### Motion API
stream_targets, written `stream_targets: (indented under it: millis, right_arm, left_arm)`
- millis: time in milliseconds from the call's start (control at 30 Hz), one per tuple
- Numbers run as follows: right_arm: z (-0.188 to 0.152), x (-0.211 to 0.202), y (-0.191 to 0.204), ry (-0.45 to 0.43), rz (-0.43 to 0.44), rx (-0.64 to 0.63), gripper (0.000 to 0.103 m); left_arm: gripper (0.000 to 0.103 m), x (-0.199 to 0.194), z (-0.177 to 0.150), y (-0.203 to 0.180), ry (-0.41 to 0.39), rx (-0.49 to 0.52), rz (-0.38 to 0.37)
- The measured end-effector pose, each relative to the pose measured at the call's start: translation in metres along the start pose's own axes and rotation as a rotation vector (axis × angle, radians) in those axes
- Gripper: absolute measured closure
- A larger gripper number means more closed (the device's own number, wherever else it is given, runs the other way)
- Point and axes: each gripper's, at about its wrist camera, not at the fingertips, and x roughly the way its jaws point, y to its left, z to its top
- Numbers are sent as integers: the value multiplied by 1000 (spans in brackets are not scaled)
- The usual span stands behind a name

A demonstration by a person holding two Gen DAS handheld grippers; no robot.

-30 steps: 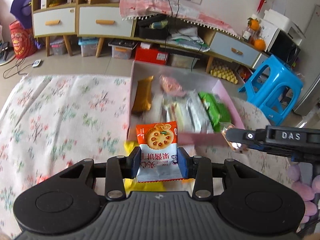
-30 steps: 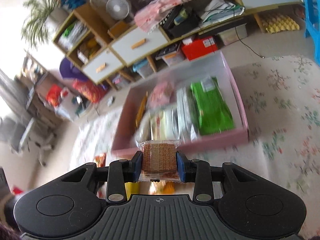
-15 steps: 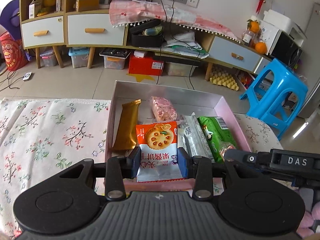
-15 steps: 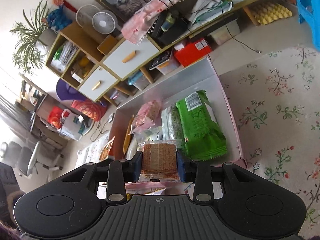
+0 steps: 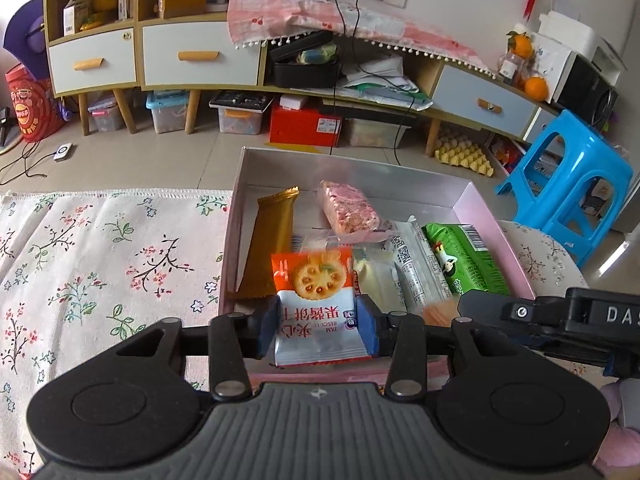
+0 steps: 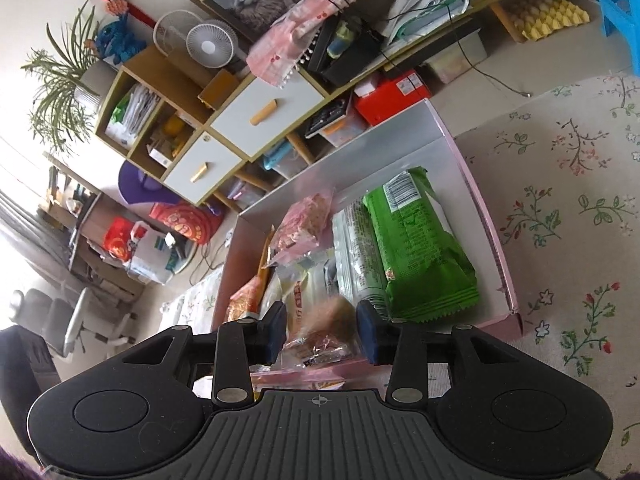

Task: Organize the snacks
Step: 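Carry the biscuit pack and wafer block into the pink box and open both grippers, then withdraw both tools from the box toward the remaining snacks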

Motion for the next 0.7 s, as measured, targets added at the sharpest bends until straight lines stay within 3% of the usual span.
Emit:
stream_targets:
  millis: [100,533,700]
  right_arm:
    - [1,-2,-2,-4,11,12,52]
    - [-3,-5,7,4,-27,-32,49]
    - [-6,-14,13,-2,-51,-44,35]
  left_arm:
    - [58,0,0,-1,0,0,-3]
    - [37,-7,-3,-7,2,44,21]
    - [28,-15,-8,-8,5,34,20]
